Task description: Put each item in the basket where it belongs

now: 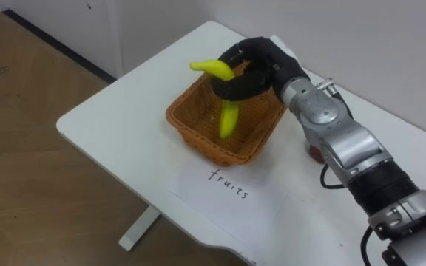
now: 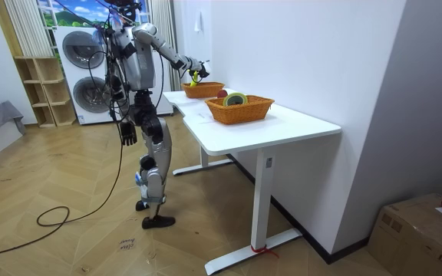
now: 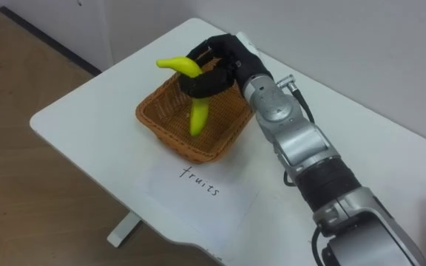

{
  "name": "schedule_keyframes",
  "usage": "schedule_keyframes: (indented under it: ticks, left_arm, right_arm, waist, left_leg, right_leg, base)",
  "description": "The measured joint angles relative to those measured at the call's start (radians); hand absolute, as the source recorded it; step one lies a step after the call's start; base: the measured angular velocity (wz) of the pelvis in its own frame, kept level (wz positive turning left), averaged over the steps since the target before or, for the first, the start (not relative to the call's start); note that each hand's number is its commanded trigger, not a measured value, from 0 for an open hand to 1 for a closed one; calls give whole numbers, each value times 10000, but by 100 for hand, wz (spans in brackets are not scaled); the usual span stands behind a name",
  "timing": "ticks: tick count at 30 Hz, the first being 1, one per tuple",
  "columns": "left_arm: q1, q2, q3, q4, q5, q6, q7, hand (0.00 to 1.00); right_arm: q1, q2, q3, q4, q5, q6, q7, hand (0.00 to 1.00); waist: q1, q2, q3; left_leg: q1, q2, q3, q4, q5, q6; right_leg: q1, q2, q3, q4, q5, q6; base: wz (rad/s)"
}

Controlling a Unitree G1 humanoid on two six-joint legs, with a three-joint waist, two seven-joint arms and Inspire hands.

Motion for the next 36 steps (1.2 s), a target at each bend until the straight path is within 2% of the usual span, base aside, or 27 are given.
schedule_keyframes:
  ticks: [1, 2, 4, 5, 6, 7, 19, 28, 36]
  left_arm:
    - [0, 0, -1, 29, 0, -5, 0, 0]
    - [2, 0, -1, 39, 0, -5, 0, 0]
    - [-48, 0, -9, 61, -2, -6, 0, 0]
    - [-47, 0, -9, 68, -1, -5, 0, 0]
    - [-45, -2, -9, 68, -1, -5, 0, 0]
    - [-52, -2, -8, 68, 5, -5, 0, 0]
    - [-160, -12, 1, 68, 8, -6, 0, 0]
    - [-185, -13, -4, 67, 24, -14, 0, 0]
    - [-184, -16, -13, 69, 30, -13, -9, 0]
  right_arm:
    - [0, 0, 0, 27, 0, 0, 1, 100]
    - [0, 0, -1, 41, 1, 0, 1, 82]
    - [0, 0, 0, 142, -10, -2, 2, 56]
    - [0, 1, 0, 184, -22, -2, 5, 34]
    - [0, 1, 0, 248, -55, -2, 6, 20]
    - [0, 0, 0, 279, -75, -2, 6, 0]
    - [3, 0, 0, 287, -117, -3, -124, 0]
    - [3, 0, -5, 288, -114, -8, -123, 0]
    - [3, 1, -13, 288, -115, -9, -119, 0]
  waist:
    - [0, -1, 0]
    - [0, -1, 0]
    - [-15, -12, -4]
    - [-16, -12, -3]
    - [-20, -15, -2]
    - [-31, -16, -2]
    - [-48, -47, -25]
    - [-59, 25, 14]
    - [-58, 141, 3]
  left_leg:
    - [-2, -2, 1, 2, 0, 0]
    - [-1, -2, 1, 3, 0, 0]
    - [-1, -2, 0, 6, 0, 0]
    - [-1, -2, -2, 8, 0, 0]
    - [-2, -2, -4, 9, 0, 0]
    - [-2, -2, -4, 10, 0, 0]
    - [1, 1, 24, 30, 2, 1]
    - [5, 6, 108, 50, 2, 2]
    - [13, 13, 136, 12, 2, 2]
  right_leg:
    - [3, 0, 0, 0, 0, 0]
    - [5, 0, 0, 1, 0, 0]
    - [10, 0, 1, 1, 0, 0]
    - [13, 1, 1, 0, 0, 0]
    - [14, 1, 2, 0, 0, 0]
    - [14, 1, 4, -2, 0, 0]
    - [-11, 0, 14, -12, 0, 0]
    - [-11, -1, 61, -16, 0, 0]
    - [-22, 8, 153, -15, 0, -1]
  base:
    - [0]
    - [0]
    - [0]
    - [0]
    - [0]
    - [0]
    - [0]
    - [0]
    - [0]
